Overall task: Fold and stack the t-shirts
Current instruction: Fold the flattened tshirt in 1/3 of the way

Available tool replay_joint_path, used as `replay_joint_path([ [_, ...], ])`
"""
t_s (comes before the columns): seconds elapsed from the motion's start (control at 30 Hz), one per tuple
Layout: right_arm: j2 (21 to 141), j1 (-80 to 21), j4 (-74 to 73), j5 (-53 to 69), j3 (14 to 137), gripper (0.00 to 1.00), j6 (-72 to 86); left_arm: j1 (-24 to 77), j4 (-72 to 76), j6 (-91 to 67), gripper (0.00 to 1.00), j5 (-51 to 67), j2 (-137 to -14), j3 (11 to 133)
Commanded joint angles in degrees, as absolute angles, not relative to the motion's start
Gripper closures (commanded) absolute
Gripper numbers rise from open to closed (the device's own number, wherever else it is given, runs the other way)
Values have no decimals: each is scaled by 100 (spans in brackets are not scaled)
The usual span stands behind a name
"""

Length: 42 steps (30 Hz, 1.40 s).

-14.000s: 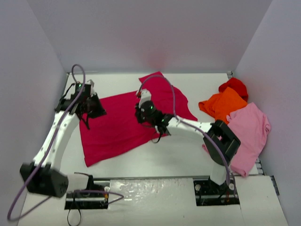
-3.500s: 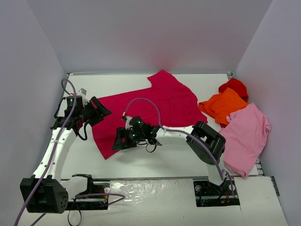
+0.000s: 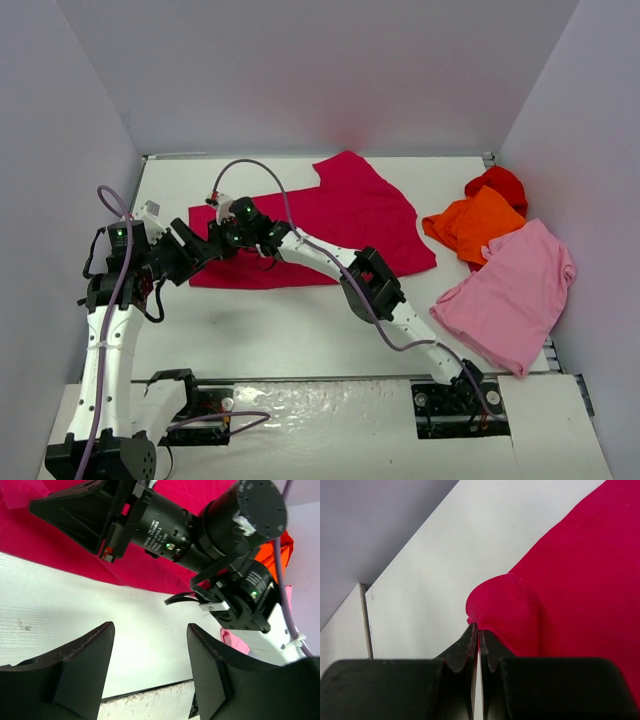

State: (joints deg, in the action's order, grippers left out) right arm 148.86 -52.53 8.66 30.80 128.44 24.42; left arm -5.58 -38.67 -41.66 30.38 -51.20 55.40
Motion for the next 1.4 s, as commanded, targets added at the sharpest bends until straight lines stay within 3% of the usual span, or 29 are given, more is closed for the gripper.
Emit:
replay_joint_path([
  [0.0, 14794, -5229, 1830, 3574, 13163, 100, 2914, -545, -3583, -4239, 44, 3158, -5051, 5625],
  [0.67, 15223, -5080, 1743, 3571, 13149, 100, 2663, -545, -3527, -4236, 44, 3194, -5110, 5557],
  [1.07, 14668, -5045, 1836, 2652, 12401, 100, 2056, -554, -3534, -4227, 44, 3208, -5115, 5520],
  [1.13, 14611, -5035, 1774, 2459, 12352, 91, 1997, -554, -3553, -4210, 44, 3206, -5096, 5529],
  [1.23, 14466, -5036, 1549, 1741, 12215, 56, 1901, -554, -3609, -4194, 44, 3182, -5055, 5570],
  [1.37, 14084, -5036, 1529, 935, 11849, 34, 1850, -545, -3737, -4105, 44, 3106, -5014, 5652],
])
